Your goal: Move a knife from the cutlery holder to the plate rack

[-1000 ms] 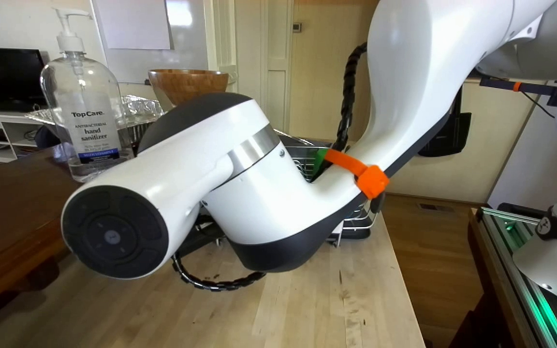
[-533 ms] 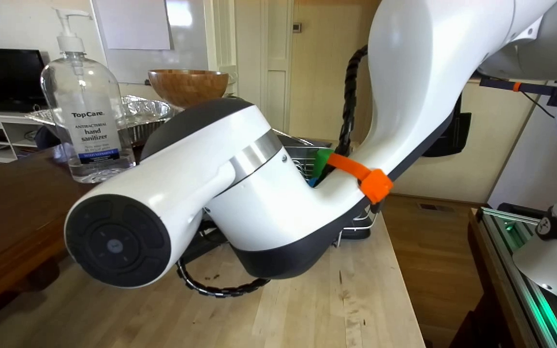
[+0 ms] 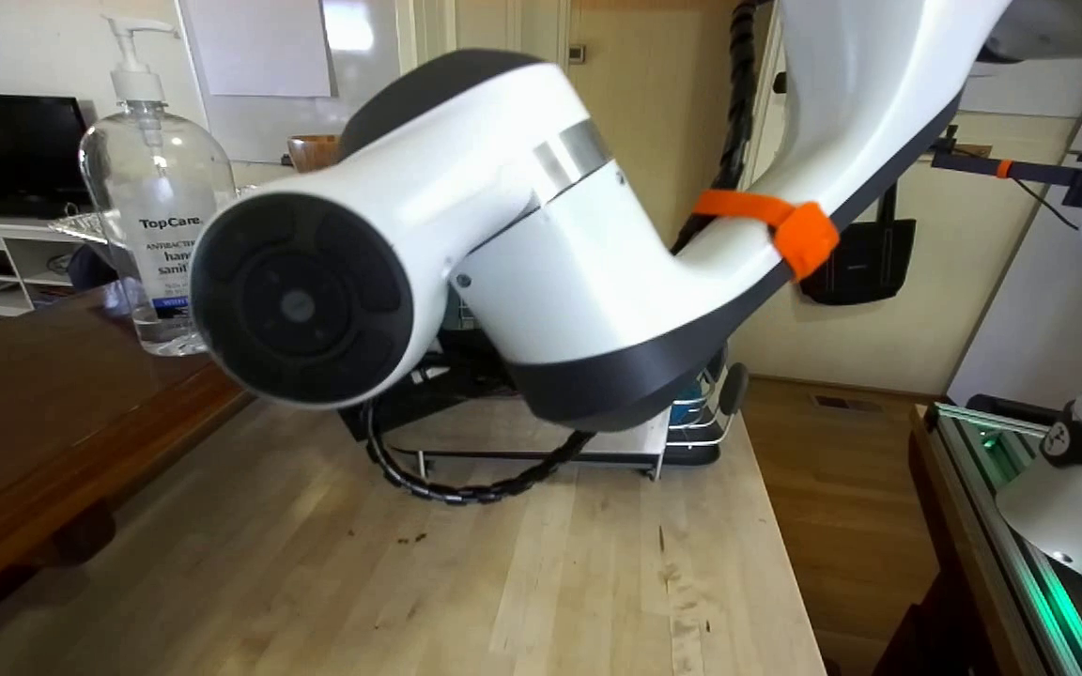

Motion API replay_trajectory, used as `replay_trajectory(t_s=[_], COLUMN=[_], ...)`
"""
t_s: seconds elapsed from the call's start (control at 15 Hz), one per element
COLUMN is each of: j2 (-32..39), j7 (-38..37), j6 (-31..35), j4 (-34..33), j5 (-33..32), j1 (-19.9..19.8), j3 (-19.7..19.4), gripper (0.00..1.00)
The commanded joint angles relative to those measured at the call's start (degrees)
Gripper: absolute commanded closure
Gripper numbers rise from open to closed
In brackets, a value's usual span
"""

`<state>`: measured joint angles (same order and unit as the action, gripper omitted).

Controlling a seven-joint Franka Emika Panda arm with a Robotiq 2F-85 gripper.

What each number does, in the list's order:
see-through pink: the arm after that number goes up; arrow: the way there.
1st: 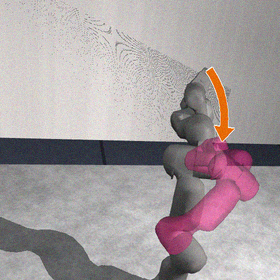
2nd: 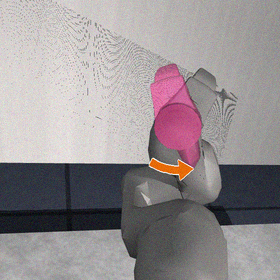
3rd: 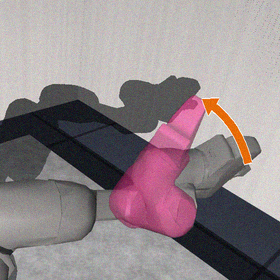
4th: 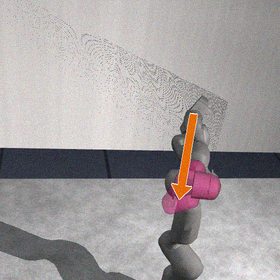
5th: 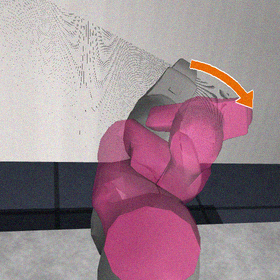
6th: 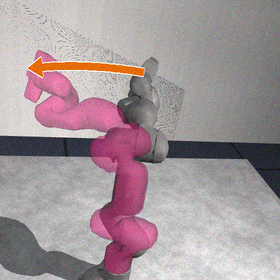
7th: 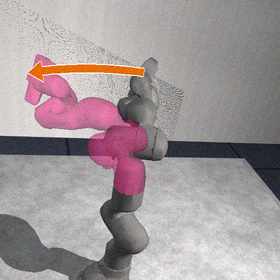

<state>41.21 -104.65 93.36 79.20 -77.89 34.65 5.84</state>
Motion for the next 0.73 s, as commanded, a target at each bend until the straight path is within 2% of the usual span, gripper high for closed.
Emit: replay_trajectory(t_s=[0.0, 0.07, 0.4, 0.47, 0.6, 0.67], j2=[-11.14, -12.88, -21.19, -22.39, -24.58, -20.17], j7=[-10.37, -13.37, -30.76, -34.24, -36.07, -31.59], j6=[5.90, 6.35, 12.23, 11.95, 7.37, 7.50], j4=[13.72, 15.81, 28.79, 31.60, 37.52, 29.18], j5=[-3.59, -5.28, -9.82, -10.41, -6.33, -8.04], j1=[-1.47, -2.93, -7.70, -8.45, -10.09, -9.70], j3=[0.10, 1.88, 4.99, 5.43, 6.45, 7.27], gripper=[0.00, 0.00, 0.00, 0.00, 0.00, 0.00])
